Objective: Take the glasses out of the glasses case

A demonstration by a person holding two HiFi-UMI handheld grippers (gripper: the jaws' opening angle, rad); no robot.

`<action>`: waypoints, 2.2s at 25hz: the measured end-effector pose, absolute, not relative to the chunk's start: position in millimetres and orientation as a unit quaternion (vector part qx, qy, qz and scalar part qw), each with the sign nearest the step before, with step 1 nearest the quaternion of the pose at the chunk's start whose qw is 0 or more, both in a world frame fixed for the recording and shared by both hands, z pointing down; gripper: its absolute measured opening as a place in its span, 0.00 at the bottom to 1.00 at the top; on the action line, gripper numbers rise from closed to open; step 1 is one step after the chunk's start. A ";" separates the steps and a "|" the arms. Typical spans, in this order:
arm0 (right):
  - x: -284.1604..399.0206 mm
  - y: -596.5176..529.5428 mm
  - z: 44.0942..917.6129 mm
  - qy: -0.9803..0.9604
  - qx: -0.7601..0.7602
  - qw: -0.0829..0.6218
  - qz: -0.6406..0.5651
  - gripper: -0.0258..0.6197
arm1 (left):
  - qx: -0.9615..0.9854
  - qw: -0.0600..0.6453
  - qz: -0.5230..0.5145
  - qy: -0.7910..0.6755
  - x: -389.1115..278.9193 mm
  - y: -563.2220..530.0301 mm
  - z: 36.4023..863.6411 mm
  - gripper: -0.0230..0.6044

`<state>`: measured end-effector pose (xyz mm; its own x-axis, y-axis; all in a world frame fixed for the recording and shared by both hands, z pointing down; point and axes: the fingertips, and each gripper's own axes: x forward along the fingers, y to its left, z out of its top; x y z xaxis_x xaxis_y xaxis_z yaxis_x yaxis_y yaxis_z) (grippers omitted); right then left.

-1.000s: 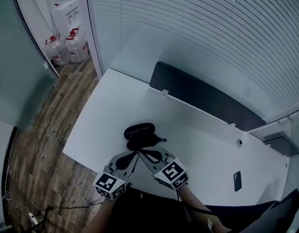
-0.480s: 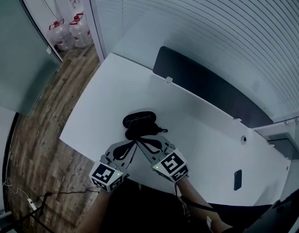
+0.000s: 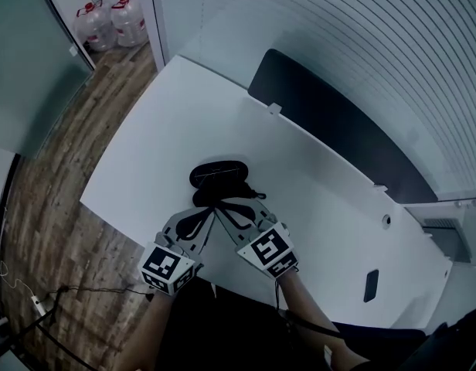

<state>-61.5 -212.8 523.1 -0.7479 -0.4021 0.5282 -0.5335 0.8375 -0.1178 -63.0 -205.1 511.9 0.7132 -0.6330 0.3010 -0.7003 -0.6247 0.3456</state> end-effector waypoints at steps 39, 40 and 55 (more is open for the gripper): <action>-51.7 -278.5 610.1 -0.868 0.177 0.464 0.026 0.27 | 0.874 0.297 0.103 -0.369 -54.1 -256.2 594.5 0.05; -51.9 -278.4 612.8 -0.865 0.170 0.471 0.026 0.27 | 0.874 0.299 0.106 -0.367 -53.7 -255.9 596.4 0.05; -48.3 -285.0 629.3 -0.829 0.096 0.550 -0.021 0.27 | 0.869 0.322 0.125 -0.355 -46.4 -254.9 604.6 0.05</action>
<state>-48.3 -285.0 629.3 -0.3764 -0.1822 0.9084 -0.1361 0.9807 0.1404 -46.4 -254.9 604.6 0.7161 -0.5367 0.4463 -0.6979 -0.5403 0.4701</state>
